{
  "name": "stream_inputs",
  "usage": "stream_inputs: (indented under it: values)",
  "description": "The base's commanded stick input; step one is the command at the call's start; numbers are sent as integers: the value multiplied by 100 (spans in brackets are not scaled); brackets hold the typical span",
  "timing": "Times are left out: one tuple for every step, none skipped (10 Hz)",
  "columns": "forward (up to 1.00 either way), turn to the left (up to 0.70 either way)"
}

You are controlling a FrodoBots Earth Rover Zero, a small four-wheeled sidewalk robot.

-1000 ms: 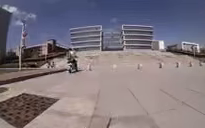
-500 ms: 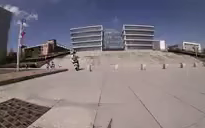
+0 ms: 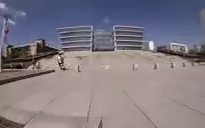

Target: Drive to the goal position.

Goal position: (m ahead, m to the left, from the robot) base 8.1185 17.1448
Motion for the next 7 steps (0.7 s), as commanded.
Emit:
stream_inputs:
  values:
    - [70,0]
    - [70,0]
    - [70,0]
    - [70,0]
    - [70,0]
    - [70,0]
    - [70,0]
